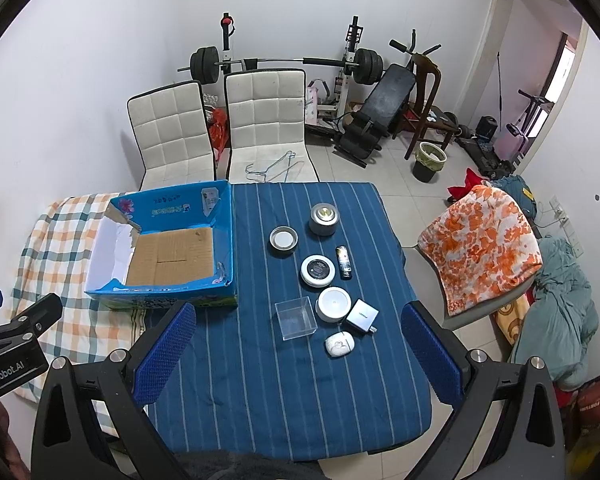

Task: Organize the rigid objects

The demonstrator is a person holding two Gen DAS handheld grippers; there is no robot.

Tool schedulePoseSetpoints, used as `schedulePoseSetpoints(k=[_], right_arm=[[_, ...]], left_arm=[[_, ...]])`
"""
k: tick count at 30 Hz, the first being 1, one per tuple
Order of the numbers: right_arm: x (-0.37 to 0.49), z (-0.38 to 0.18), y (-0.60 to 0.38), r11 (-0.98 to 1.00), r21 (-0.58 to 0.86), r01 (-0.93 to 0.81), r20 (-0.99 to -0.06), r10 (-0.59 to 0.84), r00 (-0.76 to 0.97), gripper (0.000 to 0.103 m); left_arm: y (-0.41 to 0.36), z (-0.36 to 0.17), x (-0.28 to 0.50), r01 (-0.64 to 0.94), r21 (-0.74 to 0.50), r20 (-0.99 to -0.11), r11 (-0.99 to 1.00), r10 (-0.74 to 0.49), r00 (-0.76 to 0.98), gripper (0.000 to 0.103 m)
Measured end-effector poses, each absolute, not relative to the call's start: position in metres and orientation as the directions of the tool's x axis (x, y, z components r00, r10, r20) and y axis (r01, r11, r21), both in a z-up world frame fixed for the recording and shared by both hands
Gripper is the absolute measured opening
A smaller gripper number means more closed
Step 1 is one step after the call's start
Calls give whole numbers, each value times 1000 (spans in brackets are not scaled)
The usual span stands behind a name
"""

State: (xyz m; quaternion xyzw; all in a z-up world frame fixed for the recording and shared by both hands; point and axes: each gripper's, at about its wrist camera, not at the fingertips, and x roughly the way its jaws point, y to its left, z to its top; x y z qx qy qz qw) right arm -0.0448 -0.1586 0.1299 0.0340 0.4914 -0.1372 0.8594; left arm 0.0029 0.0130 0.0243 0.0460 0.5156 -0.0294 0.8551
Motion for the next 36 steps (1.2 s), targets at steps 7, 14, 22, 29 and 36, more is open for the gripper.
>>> schedulePoseSetpoints(k=[7,14,22,29,36], right_arm=[[-45,131,-154,960,-79,270,-851,-205,483,103],[-43,131,-153,960,-78,269,-849,-206,486,103],[-35,135,-154,963,-78,257,-842,-202,500,103],[-31,134,-154,965,-76,252,-843,-197,500,103],[-28,134,-154,966,-73,247,-838,-193,510,103]], left_arm=[[16,28,4,96,46,-887,994,-4,462,103],[20,29,5,92,46,-887,995,-2,463,103],[22,27,5,90,50,-880,995,1,475,103],[22,28,8,87,50,-875,995,1,484,103],[23,30,9,85,51,-872,995,3,489,103]])
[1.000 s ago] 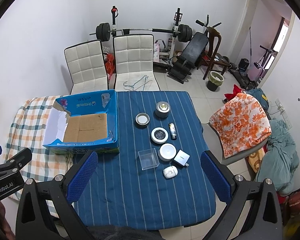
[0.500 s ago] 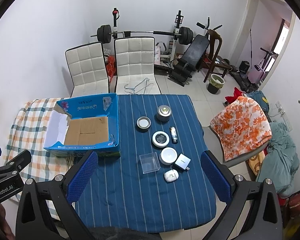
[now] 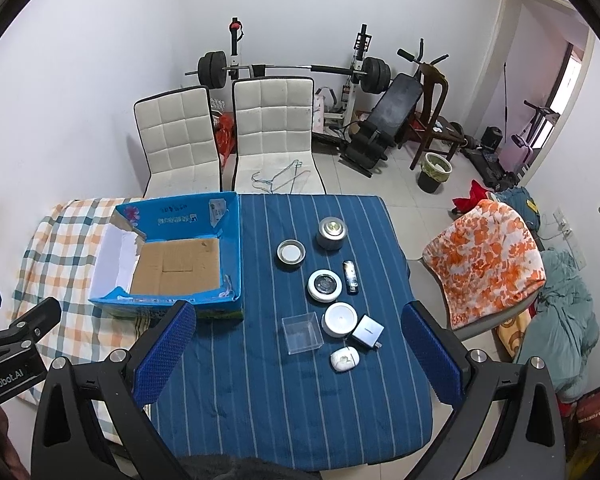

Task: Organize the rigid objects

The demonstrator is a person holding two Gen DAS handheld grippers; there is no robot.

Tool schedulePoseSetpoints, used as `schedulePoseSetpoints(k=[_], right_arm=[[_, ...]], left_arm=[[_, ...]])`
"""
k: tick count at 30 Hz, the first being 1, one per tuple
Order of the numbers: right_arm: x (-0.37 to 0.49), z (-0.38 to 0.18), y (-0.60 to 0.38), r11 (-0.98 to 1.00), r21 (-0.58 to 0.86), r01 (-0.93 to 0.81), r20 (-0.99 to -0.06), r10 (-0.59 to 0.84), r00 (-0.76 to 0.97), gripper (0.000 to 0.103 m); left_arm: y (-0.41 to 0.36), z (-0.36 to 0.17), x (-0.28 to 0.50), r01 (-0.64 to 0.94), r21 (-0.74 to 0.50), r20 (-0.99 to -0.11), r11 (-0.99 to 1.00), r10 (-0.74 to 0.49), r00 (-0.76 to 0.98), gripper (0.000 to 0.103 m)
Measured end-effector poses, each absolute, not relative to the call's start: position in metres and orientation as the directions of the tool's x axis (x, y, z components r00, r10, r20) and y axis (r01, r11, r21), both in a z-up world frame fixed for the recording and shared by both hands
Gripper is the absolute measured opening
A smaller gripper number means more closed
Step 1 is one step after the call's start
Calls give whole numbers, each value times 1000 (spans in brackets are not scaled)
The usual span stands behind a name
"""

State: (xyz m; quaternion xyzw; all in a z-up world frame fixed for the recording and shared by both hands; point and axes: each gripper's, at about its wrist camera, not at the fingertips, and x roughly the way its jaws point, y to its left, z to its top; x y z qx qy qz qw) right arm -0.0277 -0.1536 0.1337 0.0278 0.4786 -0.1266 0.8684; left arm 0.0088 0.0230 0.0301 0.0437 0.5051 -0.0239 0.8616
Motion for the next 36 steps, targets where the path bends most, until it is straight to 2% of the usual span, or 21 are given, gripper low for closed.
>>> schedulePoseSetpoints(k=[15,23,27,31,34,36], right_arm=[[-22,126,-158,960,-53,274,-847,-188,498,103],[-10,107,-203,905,-25,425,-872,-228,434,103],[8,75,-246,870,-53,491,-904,-251,346,103],[25,19,-290,855,-117,506,-930,-272,245,103],[38,-32,-319,866,-66,496,-970,-172,172,103],[47,-72,-339,875,-25,484,-988,-95,120,103]], left_arm=[[22,31,21,109,53,-872,993,-8,490,103],[11,19,34,146,28,-876,989,-46,480,103],[-6,8,56,198,15,-874,980,-83,479,103],[-36,-19,83,262,-15,-881,965,-136,453,103],[-66,-49,102,307,-51,-903,950,-175,393,103],[-88,-71,109,322,-42,-924,946,-159,348,103]])
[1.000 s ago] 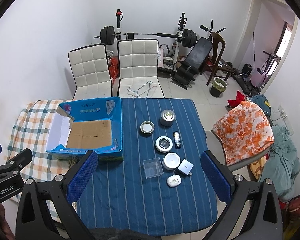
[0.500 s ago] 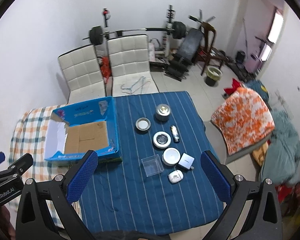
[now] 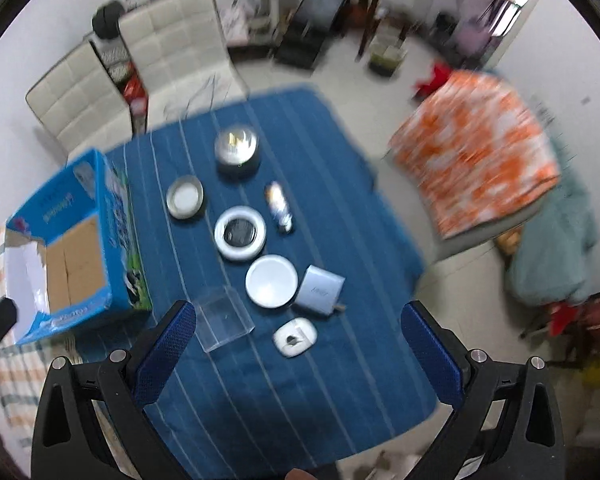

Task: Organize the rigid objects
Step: 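Lower the left tool and grasp the clear plastic cube box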

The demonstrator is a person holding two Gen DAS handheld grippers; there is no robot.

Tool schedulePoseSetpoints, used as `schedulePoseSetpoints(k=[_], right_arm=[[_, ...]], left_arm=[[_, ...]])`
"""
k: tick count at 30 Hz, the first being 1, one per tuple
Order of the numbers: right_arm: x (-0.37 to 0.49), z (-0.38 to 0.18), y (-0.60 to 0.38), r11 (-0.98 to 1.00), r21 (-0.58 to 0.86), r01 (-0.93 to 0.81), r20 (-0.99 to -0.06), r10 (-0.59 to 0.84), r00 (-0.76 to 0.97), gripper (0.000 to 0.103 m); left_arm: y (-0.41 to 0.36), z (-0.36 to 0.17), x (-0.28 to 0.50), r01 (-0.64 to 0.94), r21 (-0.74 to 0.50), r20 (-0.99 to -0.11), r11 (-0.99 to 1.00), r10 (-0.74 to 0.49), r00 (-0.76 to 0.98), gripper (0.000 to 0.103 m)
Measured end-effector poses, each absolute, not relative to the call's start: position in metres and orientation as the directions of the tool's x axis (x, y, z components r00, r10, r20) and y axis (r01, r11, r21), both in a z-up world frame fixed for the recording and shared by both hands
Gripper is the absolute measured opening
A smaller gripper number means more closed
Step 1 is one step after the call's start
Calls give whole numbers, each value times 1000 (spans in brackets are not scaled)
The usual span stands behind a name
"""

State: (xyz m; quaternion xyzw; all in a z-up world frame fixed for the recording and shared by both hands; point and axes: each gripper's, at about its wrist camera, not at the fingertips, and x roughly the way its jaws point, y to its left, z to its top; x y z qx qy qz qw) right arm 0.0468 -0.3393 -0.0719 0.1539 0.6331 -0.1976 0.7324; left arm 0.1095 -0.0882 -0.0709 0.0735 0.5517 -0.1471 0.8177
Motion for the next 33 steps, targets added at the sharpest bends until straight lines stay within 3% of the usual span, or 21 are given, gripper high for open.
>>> schedulePoseSetpoints(k=[6,10,21,24,26,27,30,33], right_arm=[[61,-162,-374,892,20,452,-1000,15,15,102],[62,-193,-394,890,40,455,-998,53,-15,102],[83,-229,-407,916,88,390,-993,112,-38,95],[89,-230,-405,922,97,375,-992,122,-43,95],[90,-228,-402,928,91,362,-992,115,-44,95],[91,-227,-400,931,85,356,-993,109,-49,95],[92,-225,-398,934,91,347,-992,116,-51,95],[90,-222,-399,926,106,362,-990,131,-46,95]], left_arm=[[-149,-163,110,307,-43,-979,951,-101,176,103],[-186,-222,107,264,-49,-996,963,-66,55,103],[-227,-317,107,242,11,-994,970,37,-100,101],[-223,-329,105,232,6,-991,973,37,-130,75],[-219,-334,102,229,-9,-989,973,26,-148,50],[-216,-334,100,226,-14,-988,974,22,-154,47],[-202,-322,94,206,-17,-989,978,14,-145,48],[-180,-305,87,128,-99,-983,987,-77,-166,64]])
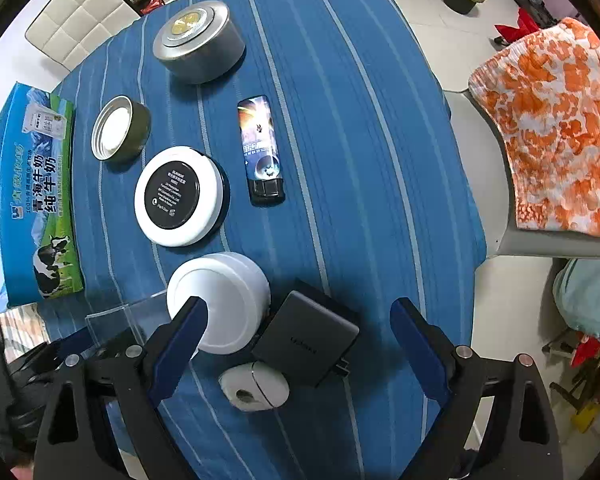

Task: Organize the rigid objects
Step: 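Lower the left tool and grasp the clear plastic cube box, then lift the clear box with the left tool while the right tool grasps the silver tin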

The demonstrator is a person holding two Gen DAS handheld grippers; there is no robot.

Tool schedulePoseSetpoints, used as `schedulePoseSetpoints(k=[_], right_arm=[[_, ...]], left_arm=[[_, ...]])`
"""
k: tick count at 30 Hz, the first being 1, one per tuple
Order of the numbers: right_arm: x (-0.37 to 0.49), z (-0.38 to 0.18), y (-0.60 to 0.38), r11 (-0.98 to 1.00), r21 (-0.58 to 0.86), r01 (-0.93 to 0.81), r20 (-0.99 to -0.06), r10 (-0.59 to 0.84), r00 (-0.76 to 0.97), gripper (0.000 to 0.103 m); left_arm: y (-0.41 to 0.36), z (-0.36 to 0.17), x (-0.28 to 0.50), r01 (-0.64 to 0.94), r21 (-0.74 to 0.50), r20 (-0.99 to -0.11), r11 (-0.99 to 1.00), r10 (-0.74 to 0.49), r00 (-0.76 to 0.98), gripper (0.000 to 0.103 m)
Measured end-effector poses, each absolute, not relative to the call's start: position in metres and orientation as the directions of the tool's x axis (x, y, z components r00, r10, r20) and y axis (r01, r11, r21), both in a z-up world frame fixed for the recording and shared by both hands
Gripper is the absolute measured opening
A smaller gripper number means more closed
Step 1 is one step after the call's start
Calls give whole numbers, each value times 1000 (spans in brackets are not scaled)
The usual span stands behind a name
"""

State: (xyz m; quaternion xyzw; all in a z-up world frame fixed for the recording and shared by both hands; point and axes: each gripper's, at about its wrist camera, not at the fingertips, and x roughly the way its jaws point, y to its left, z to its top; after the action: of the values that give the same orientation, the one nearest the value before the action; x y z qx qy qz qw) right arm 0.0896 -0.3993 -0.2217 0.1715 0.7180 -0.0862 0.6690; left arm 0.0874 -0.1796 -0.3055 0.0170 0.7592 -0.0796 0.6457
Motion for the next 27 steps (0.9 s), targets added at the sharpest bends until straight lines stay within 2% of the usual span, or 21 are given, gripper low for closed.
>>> schedulePoseSetpoints(k=[1,2,7,10,13,14,22,27], right_arm=[[89,-221,-401,923,114,368,-990,138,-40,95],[88,-218,-402,919,119,376,-989,142,-33,95],[86,-215,-409,905,127,406,-988,150,-25,95],[85,-217,-414,905,115,410,-990,140,-30,95],[84,-219,-420,896,113,429,-990,140,-33,95],[85,-220,-421,895,114,432,-989,144,-37,95],[87,-222,-422,896,112,431,-989,143,-39,95],[96,-223,-416,899,118,422,-989,146,-35,95]], left_arm=[[-174,-299,84,115,-117,-980,986,-96,-171,72],[-169,-291,80,114,-126,-980,985,-105,-171,75],[-160,-255,71,75,-188,-971,979,-174,-164,76],[-170,-260,73,92,-176,-974,980,-160,-159,76],[-174,-269,71,107,-186,-971,977,-166,-171,91],[-177,-269,69,118,-190,-970,975,-168,-173,93],[-166,-262,86,113,-205,-965,972,-181,-191,92],[-165,-291,100,107,-173,-962,979,-145,-230,94]])
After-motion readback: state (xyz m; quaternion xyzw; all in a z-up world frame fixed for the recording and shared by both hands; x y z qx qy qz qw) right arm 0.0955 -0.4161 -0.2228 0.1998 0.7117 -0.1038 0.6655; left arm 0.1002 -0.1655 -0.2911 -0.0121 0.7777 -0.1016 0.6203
